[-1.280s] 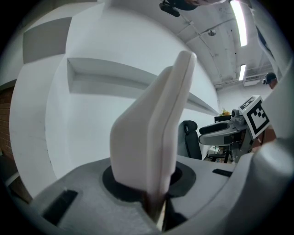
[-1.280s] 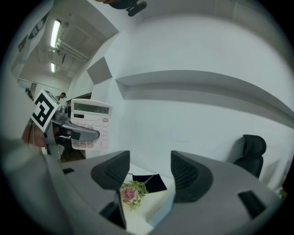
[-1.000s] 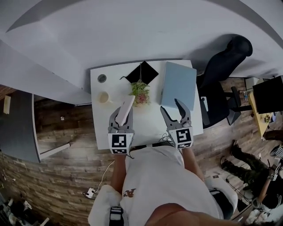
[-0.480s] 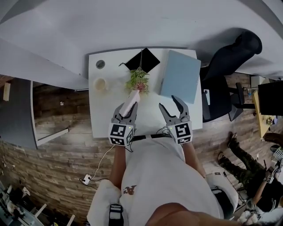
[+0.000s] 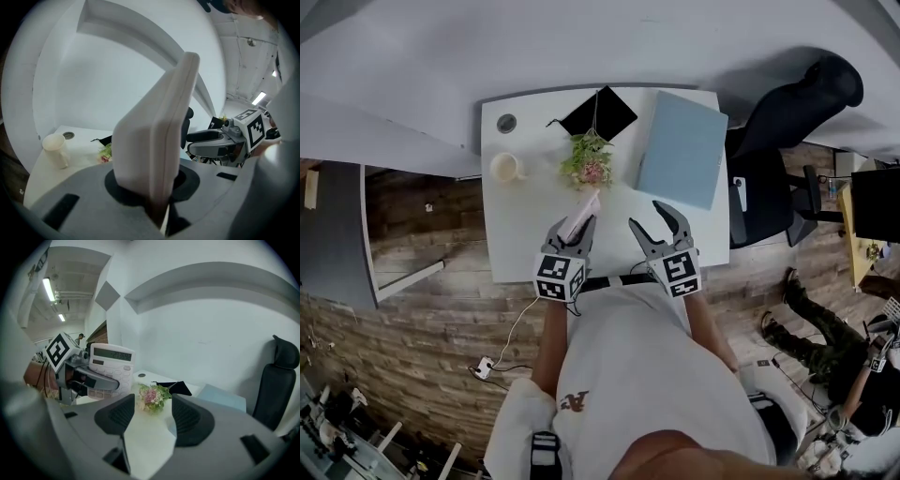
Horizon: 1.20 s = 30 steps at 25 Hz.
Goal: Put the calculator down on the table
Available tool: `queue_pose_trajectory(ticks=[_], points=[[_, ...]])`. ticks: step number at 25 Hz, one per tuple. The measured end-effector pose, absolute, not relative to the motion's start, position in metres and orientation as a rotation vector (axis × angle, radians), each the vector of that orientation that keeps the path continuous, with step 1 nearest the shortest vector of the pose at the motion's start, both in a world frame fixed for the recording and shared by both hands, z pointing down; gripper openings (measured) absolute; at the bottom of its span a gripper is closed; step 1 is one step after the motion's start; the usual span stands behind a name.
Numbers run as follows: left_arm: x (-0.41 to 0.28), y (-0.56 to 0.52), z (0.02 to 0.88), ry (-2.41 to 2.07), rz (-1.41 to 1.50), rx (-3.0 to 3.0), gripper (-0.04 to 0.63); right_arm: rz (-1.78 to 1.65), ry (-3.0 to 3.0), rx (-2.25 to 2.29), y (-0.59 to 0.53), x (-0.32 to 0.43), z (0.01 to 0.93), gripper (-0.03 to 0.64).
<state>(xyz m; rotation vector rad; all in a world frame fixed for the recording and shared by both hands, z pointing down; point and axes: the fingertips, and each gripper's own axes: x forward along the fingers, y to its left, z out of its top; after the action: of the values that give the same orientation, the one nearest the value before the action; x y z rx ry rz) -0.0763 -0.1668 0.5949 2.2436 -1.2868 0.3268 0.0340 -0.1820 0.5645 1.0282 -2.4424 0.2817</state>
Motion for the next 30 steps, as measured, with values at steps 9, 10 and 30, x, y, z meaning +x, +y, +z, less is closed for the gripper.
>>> queue_pose_trajectory(ticks=[9,10,30], points=[[-0.060,-0.154,0.636,-1.169,0.414,2.188,0.072,0.350,-2.401,0.983,-0.173,0.032,0.598,0.250],[-0.058,-0.152,0.640,-1.156,0.423,2.184,0.072,0.357,-2.397,0.979,-0.172,0.032,0.601,0.250],[-0.036,-0.132,0.712,-0.983,0.498,2.054,0.072,0.465,-2.263,0.870,-0.147,0.033,0.665,0.250]])
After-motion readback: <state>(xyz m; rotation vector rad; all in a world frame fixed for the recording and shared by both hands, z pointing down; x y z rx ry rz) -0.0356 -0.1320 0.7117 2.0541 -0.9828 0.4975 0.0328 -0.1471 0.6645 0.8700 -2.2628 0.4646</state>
